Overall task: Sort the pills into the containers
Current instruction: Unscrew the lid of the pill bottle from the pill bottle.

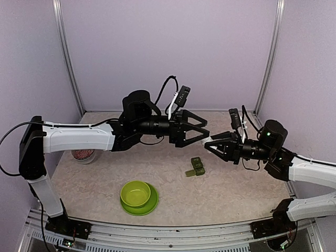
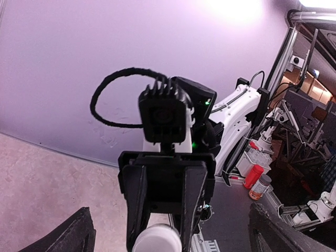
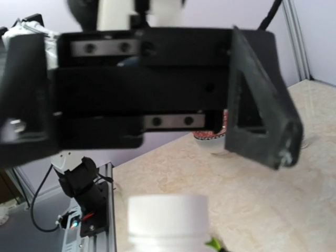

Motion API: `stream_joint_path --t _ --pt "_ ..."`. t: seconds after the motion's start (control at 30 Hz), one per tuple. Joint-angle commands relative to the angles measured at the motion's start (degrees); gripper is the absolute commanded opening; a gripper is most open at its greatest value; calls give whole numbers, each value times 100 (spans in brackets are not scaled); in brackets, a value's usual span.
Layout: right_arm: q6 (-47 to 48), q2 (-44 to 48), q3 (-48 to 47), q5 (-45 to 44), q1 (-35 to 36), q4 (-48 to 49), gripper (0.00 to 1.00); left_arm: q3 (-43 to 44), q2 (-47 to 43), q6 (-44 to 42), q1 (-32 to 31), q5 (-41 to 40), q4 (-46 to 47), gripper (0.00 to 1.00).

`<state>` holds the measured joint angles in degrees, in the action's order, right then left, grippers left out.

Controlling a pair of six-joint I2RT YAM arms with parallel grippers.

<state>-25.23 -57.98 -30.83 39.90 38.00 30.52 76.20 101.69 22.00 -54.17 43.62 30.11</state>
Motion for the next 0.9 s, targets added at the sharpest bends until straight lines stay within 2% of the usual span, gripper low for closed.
stream_joint_path --t 0.0,0.23,0.6,0.87 --pt "-240 -195 11 -338 255 493 9 50 101 236 -167 -218 479 99" --pt "-331 -334 -3 -738 326 705 8 -26 132 473 -245 -355 843 99" --pt "-376 -521 -62 -598 436 947 8 -162 250 609 -278 -560 1164 99" --pt "-487 -591 -43 -813 436 1052 8 -164 265 613 -287 -503 1173 99"
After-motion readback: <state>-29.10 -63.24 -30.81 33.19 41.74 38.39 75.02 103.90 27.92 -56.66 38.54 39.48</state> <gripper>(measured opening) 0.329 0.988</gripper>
